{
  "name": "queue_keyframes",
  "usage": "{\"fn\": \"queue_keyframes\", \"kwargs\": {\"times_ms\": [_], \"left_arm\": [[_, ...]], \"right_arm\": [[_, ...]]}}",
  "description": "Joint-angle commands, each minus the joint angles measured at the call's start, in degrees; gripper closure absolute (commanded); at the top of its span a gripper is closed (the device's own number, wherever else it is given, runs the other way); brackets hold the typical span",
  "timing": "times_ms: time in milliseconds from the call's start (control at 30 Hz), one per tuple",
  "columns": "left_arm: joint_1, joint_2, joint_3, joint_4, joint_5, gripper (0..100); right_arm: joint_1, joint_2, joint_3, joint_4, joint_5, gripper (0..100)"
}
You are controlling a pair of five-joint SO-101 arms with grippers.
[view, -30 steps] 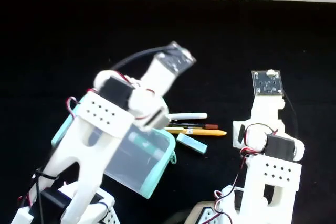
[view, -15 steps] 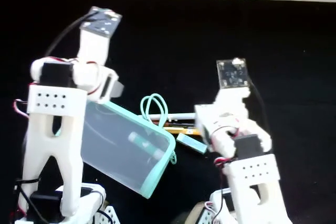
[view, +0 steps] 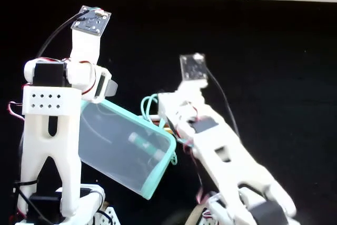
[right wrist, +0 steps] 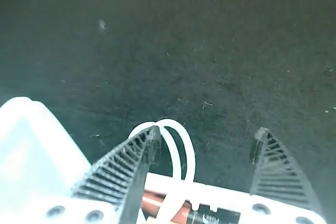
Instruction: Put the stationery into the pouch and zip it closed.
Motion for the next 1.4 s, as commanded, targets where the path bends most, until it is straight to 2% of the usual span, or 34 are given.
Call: {"fn": "queue_keyframes", "kwargs": {"times_ms": [0, 200, 433, 967, 1167, 1367], "left_arm": [[-0.4, -0.92, -1.63, -0.18, -0.09, 76], [-0.4, -0.84, -1.63, -0.18, -0.18, 76], [-0.4, -0.84, -1.54, -0.18, -0.09, 76], [-0.4, -0.84, -1.54, -0.18, -0.09, 76], [-0.4, -0.84, -1.54, -0.18, -0.09, 76], [-0.4, -0.84, -1.54, -0.18, -0.09, 76]], "right_arm": [[-0.57, 7.16, -6.81, -1.01, -0.53, 71.4], [-1.89, 5.05, -7.16, 4.79, -0.44, 71.4], [-3.56, 5.14, -7.16, 4.79, -0.44, 71.4], [-3.21, 27.21, -16.31, 1.36, -0.44, 71.5], [-3.12, 30.64, -18.24, 1.45, -0.44, 84.2], [-2.86, 35.03, -21.05, 2.51, -0.44, 86.4]]}}
